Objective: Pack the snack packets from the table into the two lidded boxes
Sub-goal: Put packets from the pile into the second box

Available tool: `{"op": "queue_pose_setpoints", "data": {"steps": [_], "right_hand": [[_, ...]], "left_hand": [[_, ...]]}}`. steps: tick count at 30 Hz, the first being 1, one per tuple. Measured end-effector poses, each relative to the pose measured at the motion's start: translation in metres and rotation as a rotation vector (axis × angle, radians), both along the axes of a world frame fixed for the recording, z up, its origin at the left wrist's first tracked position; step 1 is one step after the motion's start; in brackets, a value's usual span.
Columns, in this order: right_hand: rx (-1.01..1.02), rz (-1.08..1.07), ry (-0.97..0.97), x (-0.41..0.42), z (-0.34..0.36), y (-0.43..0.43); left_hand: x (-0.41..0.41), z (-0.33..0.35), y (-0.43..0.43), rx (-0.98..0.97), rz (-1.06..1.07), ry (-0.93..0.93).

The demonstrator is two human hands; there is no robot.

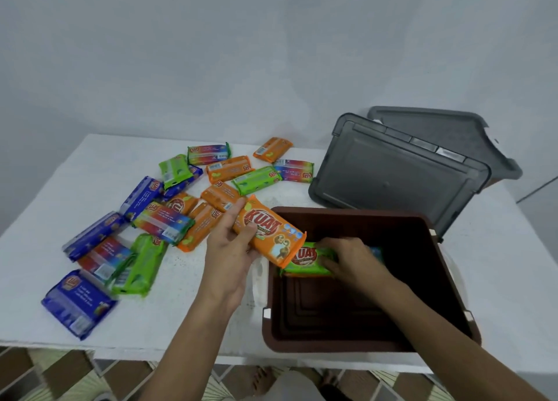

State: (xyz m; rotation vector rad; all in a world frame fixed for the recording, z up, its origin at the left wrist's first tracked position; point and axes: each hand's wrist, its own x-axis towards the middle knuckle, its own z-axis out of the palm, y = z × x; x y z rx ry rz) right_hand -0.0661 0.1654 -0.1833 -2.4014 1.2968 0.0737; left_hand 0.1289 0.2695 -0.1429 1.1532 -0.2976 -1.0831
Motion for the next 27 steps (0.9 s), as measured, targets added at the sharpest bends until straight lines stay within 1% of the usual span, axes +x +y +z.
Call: {"op": "queue_pose_setpoints", "data": {"steps": [1, 2, 3, 4, 5, 6, 7, 8, 10, 12, 14, 15, 17, 19, 21, 25, 27], "right_hand": [[-0.054, 0.004, 0.019, 0.002, 0.003, 0.002], [-0.106, -0.002, -0.014, 0.003, 0.007, 0.003], [-0.121, -0.017, -0.110, 0.003, 0.012, 0.006], [-0.062, -0.050, -0.273, 0.004, 0.019, 0.011], [0.070, -0.100, -0.474, 0.006, 0.028, 0.017], [0.249, -0.146, -0.669, 0.010, 0.037, 0.023], [0.422, -0.178, -0.824, 0.013, 0.044, 0.029], [0.536, -0.199, -0.925, 0.017, 0.048, 0.033], [0.589, -0.227, -1.039, 0.022, 0.053, 0.041], [0.642, -0.301, -1.171, 0.021, 0.055, 0.042], [0.722, -0.344, -1.268, 0.011, 0.057, 0.038], [0.719, -0.340, -1.273, 0.003, 0.060, 0.035], [0.646, -0.298, -1.221, -0.015, 0.064, 0.026], [0.572, -0.270, -1.162, -0.035, 0.069, 0.018], [0.521, -0.273, -1.081, -0.057, 0.074, 0.012], [0.423, -0.336, -0.769, -0.089, 0.071, -0.002], [0.367, -0.374, -0.634, -0.093, 0.058, -0.007]], "left_hand": [[-0.002, 0.001, 0.000, -0.004, 0.009, 0.000], [-0.004, 0.002, 0.001, -0.008, 0.017, 0.002], [-0.006, 0.003, 0.001, -0.016, 0.027, 0.008], [-0.009, 0.004, 0.001, -0.026, 0.035, 0.017], [-0.012, 0.006, 0.001, -0.037, 0.038, 0.025], [-0.015, 0.007, 0.000, -0.049, 0.035, 0.030], [-0.018, 0.008, 0.000, -0.068, 0.026, 0.036], [-0.021, 0.009, -0.001, -0.093, 0.011, 0.045], [-0.027, 0.010, -0.001, -0.144, -0.038, 0.028], [-0.027, 0.011, 0.001, -0.185, -0.113, -0.101], [-0.023, 0.011, 0.002, -0.208, -0.207, -0.308], [-0.020, 0.011, 0.003, -0.201, -0.245, -0.417], [-0.014, 0.007, 0.004, -0.156, -0.289, -0.632], [-0.009, 0.000, 0.005, -0.110, -0.286, -0.834], [-0.008, -0.007, 0.006, -0.079, -0.267, -0.996], [-0.016, -0.022, 0.004, -0.037, -0.247, -1.232], [-0.020, -0.027, 0.004, -0.030, -0.233, -1.291]]}}
